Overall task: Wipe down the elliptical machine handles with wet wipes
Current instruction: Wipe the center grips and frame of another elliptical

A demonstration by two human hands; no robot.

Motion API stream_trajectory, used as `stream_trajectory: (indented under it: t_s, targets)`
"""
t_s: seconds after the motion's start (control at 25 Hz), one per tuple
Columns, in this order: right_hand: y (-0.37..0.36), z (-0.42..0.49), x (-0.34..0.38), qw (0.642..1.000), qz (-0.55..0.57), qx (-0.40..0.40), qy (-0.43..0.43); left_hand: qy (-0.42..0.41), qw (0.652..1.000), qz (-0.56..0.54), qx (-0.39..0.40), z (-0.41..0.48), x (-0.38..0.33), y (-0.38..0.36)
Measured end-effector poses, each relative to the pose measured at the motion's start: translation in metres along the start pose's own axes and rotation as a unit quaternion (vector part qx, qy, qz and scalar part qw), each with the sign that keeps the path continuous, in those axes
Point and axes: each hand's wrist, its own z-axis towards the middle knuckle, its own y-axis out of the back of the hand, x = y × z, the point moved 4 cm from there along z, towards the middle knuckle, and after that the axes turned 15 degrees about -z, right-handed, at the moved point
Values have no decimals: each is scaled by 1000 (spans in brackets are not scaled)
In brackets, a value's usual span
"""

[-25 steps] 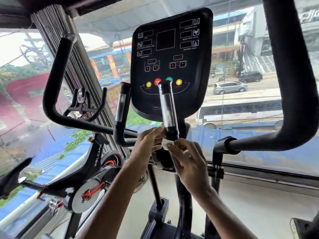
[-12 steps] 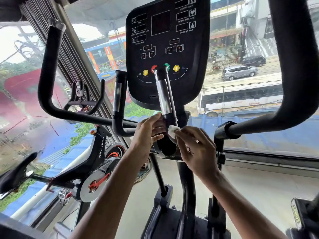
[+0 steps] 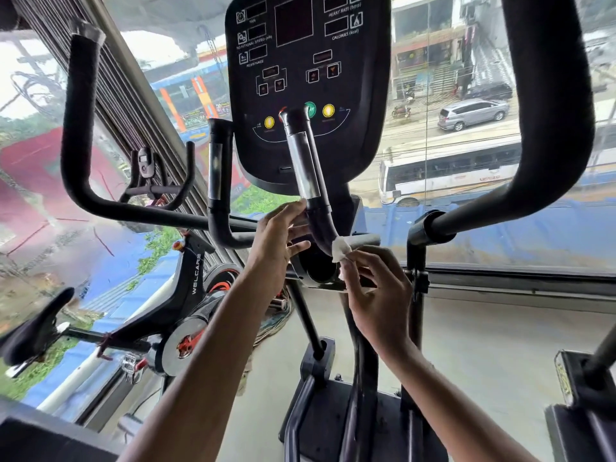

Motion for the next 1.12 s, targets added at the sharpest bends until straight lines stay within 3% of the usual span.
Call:
stream_trajectory:
  t_s: [0.12,0.2,0.4,0.64,0.72,0.84,0.88,1.04,1.12]
  targets:
    - [-2,-5,-1,968,137,6,-210,-13,1000,7,-23,-1,3,-3]
    - [-7,-7,-2,945,183,7,-271,-13,999,-5,-30,-5,5,-6]
    - [-24,-6,18,940,203,4,-273,-36,997,46,-55,-13,7,-15]
    - [-30,-6,38,965,154,-56,-206,-79,989,78,-93,-14,9,-26]
    - [-35,-12,30,946,167,-77,-266,-89,985,105,-102,-11,7,-24]
    - [-50,-25,17,866,211,-103,-441,-79,984,131,-93,-6,7,-24]
    - [-53,-27,20,855,219,-114,-456,-74,983,143,-92,-5,7,-24]
    - [-52,-25,46,876,216,-160,-400,-68,985,154,-49,-2,6,-24]
    - [-61,-29,38,842,220,-187,-456,-62,985,160,-32,0,5,-21]
